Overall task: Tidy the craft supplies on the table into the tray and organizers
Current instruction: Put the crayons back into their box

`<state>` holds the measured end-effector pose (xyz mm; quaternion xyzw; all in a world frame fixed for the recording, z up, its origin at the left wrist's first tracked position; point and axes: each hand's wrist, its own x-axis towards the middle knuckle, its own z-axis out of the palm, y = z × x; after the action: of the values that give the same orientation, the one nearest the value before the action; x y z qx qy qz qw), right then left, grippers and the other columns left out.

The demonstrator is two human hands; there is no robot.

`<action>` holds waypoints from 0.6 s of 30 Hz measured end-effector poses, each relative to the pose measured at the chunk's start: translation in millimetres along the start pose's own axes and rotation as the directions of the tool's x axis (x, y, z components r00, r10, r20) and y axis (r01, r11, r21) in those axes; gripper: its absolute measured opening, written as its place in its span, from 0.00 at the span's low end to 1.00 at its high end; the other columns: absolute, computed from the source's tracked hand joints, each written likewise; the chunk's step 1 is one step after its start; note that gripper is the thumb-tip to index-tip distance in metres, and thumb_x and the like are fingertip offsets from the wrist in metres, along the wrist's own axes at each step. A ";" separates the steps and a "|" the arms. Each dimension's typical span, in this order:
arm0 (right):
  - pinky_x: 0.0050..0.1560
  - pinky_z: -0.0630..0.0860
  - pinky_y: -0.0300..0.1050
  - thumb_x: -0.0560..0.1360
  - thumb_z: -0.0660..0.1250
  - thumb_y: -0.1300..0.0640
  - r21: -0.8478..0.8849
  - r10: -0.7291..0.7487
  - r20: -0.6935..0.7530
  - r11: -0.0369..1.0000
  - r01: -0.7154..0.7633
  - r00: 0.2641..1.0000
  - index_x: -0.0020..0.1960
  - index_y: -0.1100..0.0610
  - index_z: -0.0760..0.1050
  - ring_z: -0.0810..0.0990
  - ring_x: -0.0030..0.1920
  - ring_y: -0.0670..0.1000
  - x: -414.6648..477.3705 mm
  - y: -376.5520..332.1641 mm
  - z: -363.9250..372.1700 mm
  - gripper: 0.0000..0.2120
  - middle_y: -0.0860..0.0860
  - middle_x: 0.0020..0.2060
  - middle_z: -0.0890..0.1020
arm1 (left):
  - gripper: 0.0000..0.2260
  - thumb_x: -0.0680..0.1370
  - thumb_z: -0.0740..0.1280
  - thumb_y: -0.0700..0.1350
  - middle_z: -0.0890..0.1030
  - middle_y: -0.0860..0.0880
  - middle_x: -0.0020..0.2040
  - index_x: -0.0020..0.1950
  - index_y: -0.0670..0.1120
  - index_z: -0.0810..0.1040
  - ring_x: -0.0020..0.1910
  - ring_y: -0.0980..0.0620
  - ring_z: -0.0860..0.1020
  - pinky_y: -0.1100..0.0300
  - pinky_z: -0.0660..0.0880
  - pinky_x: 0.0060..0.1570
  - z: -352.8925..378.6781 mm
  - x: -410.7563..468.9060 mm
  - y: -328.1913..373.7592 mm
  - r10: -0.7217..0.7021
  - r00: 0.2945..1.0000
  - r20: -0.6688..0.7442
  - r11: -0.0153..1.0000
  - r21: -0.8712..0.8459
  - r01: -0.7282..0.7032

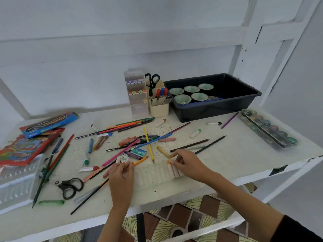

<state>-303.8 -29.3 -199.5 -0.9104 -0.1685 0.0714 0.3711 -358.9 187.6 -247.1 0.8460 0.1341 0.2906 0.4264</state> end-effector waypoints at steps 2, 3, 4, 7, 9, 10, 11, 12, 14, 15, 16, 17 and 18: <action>0.36 0.69 0.31 0.77 0.64 0.58 0.023 0.003 -0.005 1.000 -0.003 1.000 0.53 0.58 0.78 0.72 0.36 0.42 0.2 7.2 -12.5 0.07 0.48 0.40 0.76 | 0.03 0.74 0.69 0.37 0.78 0.46 0.43 0.46 0.39 0.80 0.43 0.50 0.75 0.57 0.71 0.44 3.9 -0.4 10.3 0.103 0.993 -0.060 0.989 0.113 -0.096; 0.37 0.70 0.31 0.77 0.64 0.59 0.033 0.012 -0.002 0.999 -0.012 1.000 0.52 0.57 0.78 0.73 0.37 0.41 1.4 11.8 -19.3 0.06 0.47 0.40 0.77 | 0.02 0.74 0.69 0.36 0.78 0.46 0.42 0.46 0.39 0.80 0.43 0.51 0.74 0.58 0.71 0.44 7.3 0.7 18.6 0.149 0.986 -0.080 0.980 0.144 -0.137; 0.38 0.72 0.31 0.77 0.64 0.60 0.051 0.033 -0.002 0.998 -0.033 0.999 0.51 0.57 0.79 0.74 0.38 0.42 4.2 17.8 -27.7 0.06 0.47 0.41 0.77 | 0.02 0.73 0.70 0.36 0.78 0.46 0.42 0.46 0.39 0.80 0.43 0.51 0.74 0.59 0.70 0.44 12.8 4.2 29.9 0.191 0.978 -0.079 0.973 0.149 -0.178; 0.40 0.74 0.32 0.76 0.65 0.61 0.094 0.161 -0.067 0.984 -0.154 0.985 0.51 0.59 0.80 0.76 0.39 0.43 18.3 43.2 -57.3 0.06 0.48 0.42 0.80 | 0.03 0.75 0.69 0.38 0.77 0.50 0.44 0.47 0.40 0.80 0.45 0.49 0.75 0.62 0.70 0.47 42.0 22.9 66.3 0.221 0.975 0.022 0.973 0.069 -0.222; 0.44 0.73 0.33 0.76 0.65 0.63 0.068 0.232 -0.164 0.972 -0.224 0.959 0.52 0.61 0.80 0.77 0.41 0.45 31.9 63.9 -81.1 0.07 0.51 0.45 0.81 | 0.04 0.75 0.68 0.40 0.78 0.49 0.44 0.48 0.42 0.80 0.45 0.51 0.75 0.65 0.70 0.47 72.3 38.7 87.9 0.256 0.959 0.120 0.966 -0.001 -0.257; 0.46 0.73 0.34 0.76 0.65 0.64 0.058 0.256 -0.214 0.967 -0.250 0.943 0.52 0.62 0.81 0.77 0.42 0.46 38.8 73.2 -92.3 0.08 0.52 0.46 0.81 | 0.04 0.76 0.68 0.40 0.78 0.49 0.43 0.48 0.43 0.80 0.44 0.52 0.75 0.68 0.70 0.46 87.7 45.5 97.1 0.272 0.947 0.171 0.962 -0.025 -0.272; 0.47 0.74 0.36 0.76 0.64 0.65 0.059 0.285 -0.262 0.958 -0.280 0.922 0.53 0.62 0.81 0.78 0.43 0.48 46.6 83.4 -103.7 0.09 0.53 0.47 0.81 | 0.03 0.76 0.68 0.41 0.78 0.49 0.43 0.48 0.43 0.80 0.44 0.53 0.74 0.69 0.69 0.46 104.5 52.1 106.4 0.282 0.934 0.220 0.959 -0.042 -0.280; 0.50 0.76 0.39 0.75 0.64 0.65 0.070 0.322 -0.305 0.946 -0.317 0.896 0.53 0.64 0.81 0.79 0.45 0.50 54.4 93.8 -113.7 0.09 0.54 0.47 0.82 | 0.03 0.76 0.67 0.41 0.78 0.49 0.43 0.48 0.44 0.80 0.43 0.53 0.74 0.69 0.70 0.45 121.5 57.7 114.0 0.289 0.920 0.265 0.957 -0.052 -0.286; 0.54 0.78 0.47 0.75 0.65 0.64 0.116 0.414 -0.377 0.909 -0.401 0.829 0.52 0.66 0.80 0.81 0.48 0.55 72.9 116.7 -129.4 0.09 0.58 0.49 0.82 | 0.04 0.77 0.66 0.41 0.79 0.47 0.44 0.49 0.43 0.80 0.44 0.54 0.74 0.65 0.70 0.46 154.6 65.6 127.4 0.272 0.890 0.367 0.960 -0.048 -0.274; 0.54 0.78 0.49 0.75 0.65 0.64 0.152 0.462 -0.398 0.885 -0.440 0.793 0.51 0.67 0.80 0.81 0.48 0.57 82.1 127.7 -135.1 0.09 0.60 0.48 0.82 | 0.05 0.77 0.66 0.42 0.79 0.46 0.45 0.50 0.43 0.79 0.44 0.55 0.73 0.65 0.69 0.46 170.2 68.5 132.8 0.241 0.875 0.420 0.967 -0.023 -0.255; 0.53 0.79 0.51 0.76 0.65 0.63 0.187 0.508 -0.404 0.860 -0.475 0.761 0.50 0.68 0.80 0.81 0.47 0.58 90.5 136.1 -139.1 0.09 0.62 0.48 0.82 | 0.06 0.77 0.66 0.43 0.79 0.46 0.47 0.51 0.43 0.79 0.44 0.55 0.72 0.65 0.68 0.47 183.7 70.9 136.9 0.200 0.862 0.466 0.972 0.016 -0.234; 0.52 0.79 0.51 0.76 0.65 0.63 0.204 0.542 -0.408 0.838 -0.505 0.734 0.51 0.68 0.79 0.81 0.47 0.58 97.7 143.0 -141.4 0.09 0.62 0.48 0.82 | 0.07 0.78 0.65 0.44 0.78 0.47 0.49 0.53 0.43 0.79 0.45 0.56 0.72 0.65 0.68 0.48 196.0 73.1 139.7 0.159 0.845 0.511 0.973 0.061 -0.221; 0.53 0.79 0.51 0.75 0.65 0.63 0.194 0.555 -0.414 0.828 -0.526 0.721 0.52 0.67 0.78 0.81 0.49 0.58 104.0 148.9 -143.2 0.09 0.62 0.49 0.81 | 0.08 0.78 0.65 0.45 0.78 0.47 0.51 0.54 0.44 0.78 0.47 0.56 0.73 0.65 0.69 0.49 206.9 75.2 141.1 0.127 0.826 0.550 0.971 0.102 -0.217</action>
<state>-132.5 -184.7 -201.9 -0.8982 0.1979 -0.0327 0.3911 -176.7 5.5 -202.6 0.9334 -0.0455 0.0667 0.3496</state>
